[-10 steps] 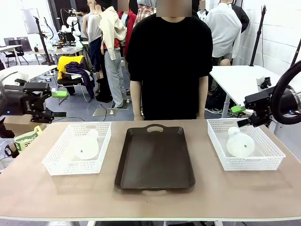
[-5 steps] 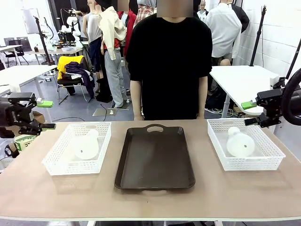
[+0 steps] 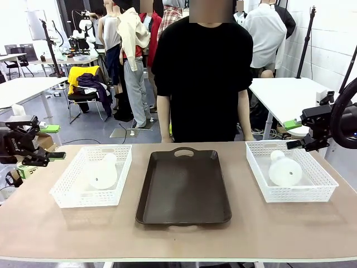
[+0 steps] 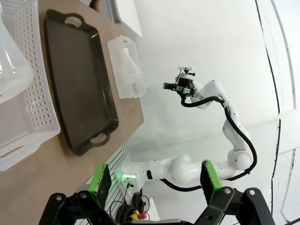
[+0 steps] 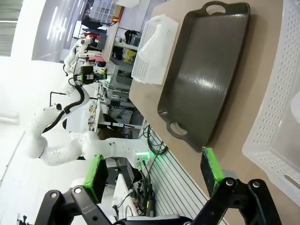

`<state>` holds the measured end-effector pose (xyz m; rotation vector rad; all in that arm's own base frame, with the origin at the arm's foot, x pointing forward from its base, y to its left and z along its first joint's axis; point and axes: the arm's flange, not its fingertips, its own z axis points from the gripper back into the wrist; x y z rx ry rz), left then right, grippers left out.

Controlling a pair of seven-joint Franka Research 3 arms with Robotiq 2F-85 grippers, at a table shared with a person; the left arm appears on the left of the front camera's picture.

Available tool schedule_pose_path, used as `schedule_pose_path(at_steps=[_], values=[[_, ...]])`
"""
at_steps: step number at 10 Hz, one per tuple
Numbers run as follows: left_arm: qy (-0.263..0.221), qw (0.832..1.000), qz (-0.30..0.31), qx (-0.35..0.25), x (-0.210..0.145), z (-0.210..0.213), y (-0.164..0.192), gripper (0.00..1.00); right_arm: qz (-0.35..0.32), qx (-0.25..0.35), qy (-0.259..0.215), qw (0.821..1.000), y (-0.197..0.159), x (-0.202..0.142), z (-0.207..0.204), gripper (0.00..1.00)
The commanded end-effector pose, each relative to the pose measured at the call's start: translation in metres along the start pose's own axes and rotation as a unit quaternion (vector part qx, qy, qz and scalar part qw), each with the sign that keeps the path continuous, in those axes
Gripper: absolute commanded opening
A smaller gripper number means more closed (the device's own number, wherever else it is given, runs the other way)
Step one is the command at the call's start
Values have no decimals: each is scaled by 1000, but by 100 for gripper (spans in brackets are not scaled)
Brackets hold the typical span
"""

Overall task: Prepare the laboratory tools.
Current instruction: Pick up the Big flask that the person points to.

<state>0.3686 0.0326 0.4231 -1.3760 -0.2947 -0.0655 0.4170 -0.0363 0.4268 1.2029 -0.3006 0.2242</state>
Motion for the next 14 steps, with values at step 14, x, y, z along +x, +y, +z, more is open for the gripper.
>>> schedule_pose_path(at_steps=[14], values=[[7, 1000, -5, -1, -1, -4, -1, 100, 5, 2, 0, 1000, -2, -1, 1, 100]])
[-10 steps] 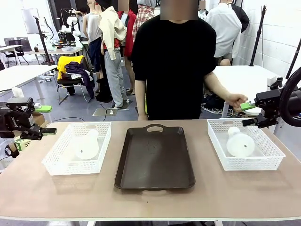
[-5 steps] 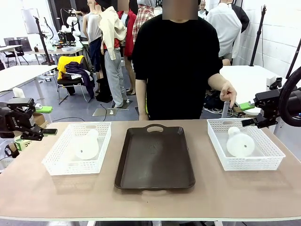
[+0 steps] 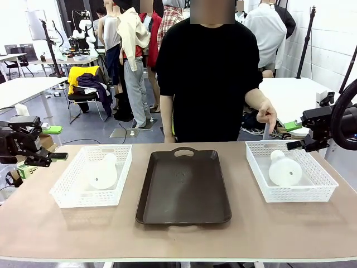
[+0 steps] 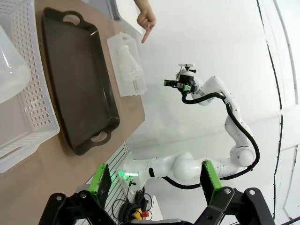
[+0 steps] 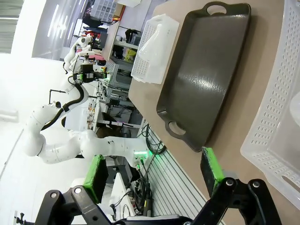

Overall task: Prepare the laboratory tools.
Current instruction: Pick up the Big flask that the person points to.

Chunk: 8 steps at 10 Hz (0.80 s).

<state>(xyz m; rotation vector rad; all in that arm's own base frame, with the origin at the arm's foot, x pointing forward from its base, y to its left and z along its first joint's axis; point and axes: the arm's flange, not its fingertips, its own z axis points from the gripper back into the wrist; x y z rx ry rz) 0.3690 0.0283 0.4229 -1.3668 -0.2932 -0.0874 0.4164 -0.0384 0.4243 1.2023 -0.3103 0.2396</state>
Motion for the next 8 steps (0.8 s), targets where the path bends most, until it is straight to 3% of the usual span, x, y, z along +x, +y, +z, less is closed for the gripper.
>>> schedule_pose_path(at_steps=[1, 4, 6, 8], values=[[-1, 1000, 3, -4, 0, 1, -1, 100, -4, 1, -1, 1000, 1, 1, 0, 100], [-1, 1000, 3, -4, 0, 1, -1, 100, 0, 0, 0, 1000, 0, 0, 0, 100], [-1, 1000, 3, -4, 0, 1, -1, 100, -12, -86, -1, 996, 21, 14, 32, 100], [-1, 1000, 3, -4, 0, 1, -1, 100, 15, -218, -16, 976, 49, 36, 49, 100]])
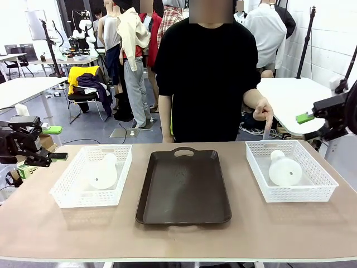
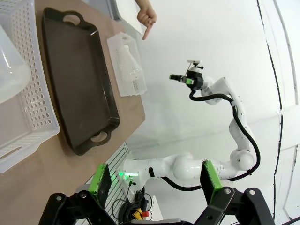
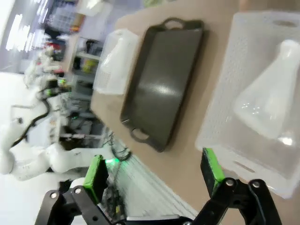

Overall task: Prepare the laboratory tools.
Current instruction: Pick up the Big flask that the person points to.

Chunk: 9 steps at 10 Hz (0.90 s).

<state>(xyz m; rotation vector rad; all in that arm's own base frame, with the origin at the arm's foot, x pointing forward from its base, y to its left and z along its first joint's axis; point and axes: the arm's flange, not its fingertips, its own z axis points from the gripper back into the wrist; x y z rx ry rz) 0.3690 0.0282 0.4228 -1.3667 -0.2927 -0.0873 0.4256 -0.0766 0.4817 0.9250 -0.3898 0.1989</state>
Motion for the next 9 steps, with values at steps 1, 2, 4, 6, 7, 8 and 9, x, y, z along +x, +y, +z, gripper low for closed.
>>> schedule_pose_path(at_steps=[1, 2, 4, 6, 7, 8, 9], values=[[-1, 1000, 2, -4, 0, 1, -1, 100, 0, -173, 11, 985, 25, 21, -1, 100], [-1, 1000, 2, -4, 0, 1, -1, 100, -11, -249, 24, 968, 31, 32, -9, 100], [-1, 1000, 2, -4, 0, 1, -1, 100, -47, -382, 61, 921, 38, 59, -34, 100], [-1, 1000, 2, -4, 0, 1, -1, 100, -42, -439, 102, 892, 39, 87, -73, 100], [-1, 1000, 2, -4, 0, 1, -1, 100, -47, -459, 114, 880, 33, 97, -92, 100], [-1, 1000, 2, -4, 0, 1, -1, 100, -54, -463, 129, 875, 27, 106, -108, 100], [-1, 1000, 2, -4, 0, 1, -1, 100, -65, -452, 148, 877, 18, 115, -121, 100]])
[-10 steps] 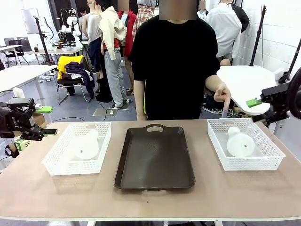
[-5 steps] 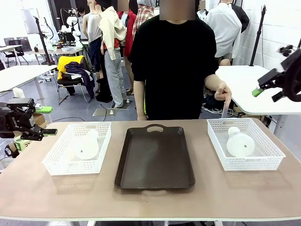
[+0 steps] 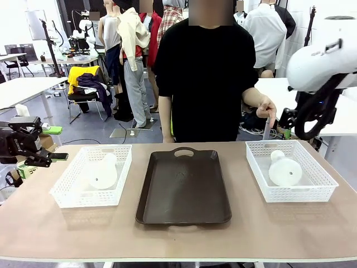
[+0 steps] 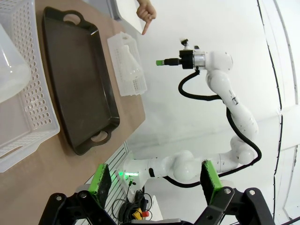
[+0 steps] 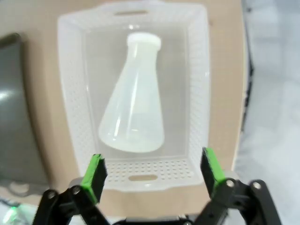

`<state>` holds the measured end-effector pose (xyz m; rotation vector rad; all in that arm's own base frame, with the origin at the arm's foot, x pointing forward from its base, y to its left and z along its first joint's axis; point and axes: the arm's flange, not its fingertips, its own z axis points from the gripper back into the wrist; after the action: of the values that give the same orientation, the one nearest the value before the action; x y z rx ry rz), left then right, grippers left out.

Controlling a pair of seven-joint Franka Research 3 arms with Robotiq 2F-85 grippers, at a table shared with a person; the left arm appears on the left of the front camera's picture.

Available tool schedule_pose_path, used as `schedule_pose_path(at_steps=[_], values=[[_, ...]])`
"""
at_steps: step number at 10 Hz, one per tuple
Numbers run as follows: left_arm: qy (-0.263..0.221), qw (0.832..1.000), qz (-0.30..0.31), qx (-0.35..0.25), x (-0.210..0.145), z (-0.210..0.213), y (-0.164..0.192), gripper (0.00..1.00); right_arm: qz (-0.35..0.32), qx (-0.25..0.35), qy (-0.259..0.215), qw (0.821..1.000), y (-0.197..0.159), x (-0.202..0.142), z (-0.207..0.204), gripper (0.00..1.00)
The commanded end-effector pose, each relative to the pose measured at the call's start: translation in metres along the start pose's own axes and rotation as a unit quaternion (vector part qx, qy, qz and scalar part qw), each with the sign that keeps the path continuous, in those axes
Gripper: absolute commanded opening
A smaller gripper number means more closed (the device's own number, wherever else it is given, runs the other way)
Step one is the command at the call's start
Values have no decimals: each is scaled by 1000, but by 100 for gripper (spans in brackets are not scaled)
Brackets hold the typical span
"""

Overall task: Prepare the laboratory tools.
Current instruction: Pick up the Big flask that the person points to.

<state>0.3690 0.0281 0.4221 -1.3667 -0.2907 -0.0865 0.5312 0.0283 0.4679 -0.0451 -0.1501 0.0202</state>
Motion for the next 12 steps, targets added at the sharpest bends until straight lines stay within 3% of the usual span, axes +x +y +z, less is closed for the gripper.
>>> schedule_pose_path(at_steps=[1, 6, 12], values=[[-1, 1000, 2, -4, 0, 1, -1, 100, -5, 26, 45, 999, 2, 38, -9, 100], [-1, 1000, 2, -4, 0, 1, -1, 100, -96, 27, 31, 994, 4, 59, -71, 100], [-1, 1000, 2, -4, 0, 1, -1, 100, -147, 6, 71, 987, 15, 75, -121, 100]])
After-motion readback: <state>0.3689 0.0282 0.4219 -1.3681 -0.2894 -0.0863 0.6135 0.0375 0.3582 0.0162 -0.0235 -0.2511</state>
